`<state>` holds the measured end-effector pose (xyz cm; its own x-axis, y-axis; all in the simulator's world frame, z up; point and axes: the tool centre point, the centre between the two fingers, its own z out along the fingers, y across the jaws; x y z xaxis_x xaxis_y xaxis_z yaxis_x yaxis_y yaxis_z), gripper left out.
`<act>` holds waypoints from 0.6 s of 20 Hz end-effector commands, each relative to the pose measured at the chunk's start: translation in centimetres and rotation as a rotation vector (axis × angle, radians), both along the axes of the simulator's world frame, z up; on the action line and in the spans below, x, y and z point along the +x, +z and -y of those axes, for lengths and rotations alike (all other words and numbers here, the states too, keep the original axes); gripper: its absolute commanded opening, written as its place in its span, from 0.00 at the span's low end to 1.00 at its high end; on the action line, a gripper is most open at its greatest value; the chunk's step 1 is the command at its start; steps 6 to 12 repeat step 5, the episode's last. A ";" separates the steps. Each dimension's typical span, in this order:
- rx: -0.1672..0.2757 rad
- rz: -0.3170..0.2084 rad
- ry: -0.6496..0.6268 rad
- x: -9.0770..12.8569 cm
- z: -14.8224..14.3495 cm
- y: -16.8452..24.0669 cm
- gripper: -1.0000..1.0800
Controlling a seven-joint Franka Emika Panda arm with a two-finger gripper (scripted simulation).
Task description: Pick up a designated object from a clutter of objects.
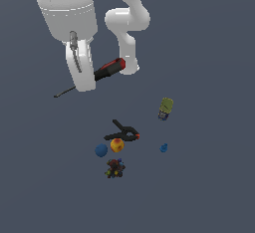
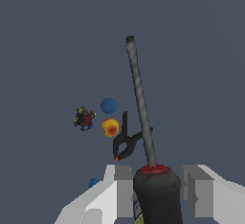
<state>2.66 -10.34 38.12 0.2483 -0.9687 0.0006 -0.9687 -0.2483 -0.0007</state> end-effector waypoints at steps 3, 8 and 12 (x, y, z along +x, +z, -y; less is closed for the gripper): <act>0.000 0.000 0.000 0.2 0.0 0.9 0.00; 0.000 0.000 0.000 0.2 0.0 0.9 0.00; 0.000 0.000 0.000 0.2 0.0 0.9 0.00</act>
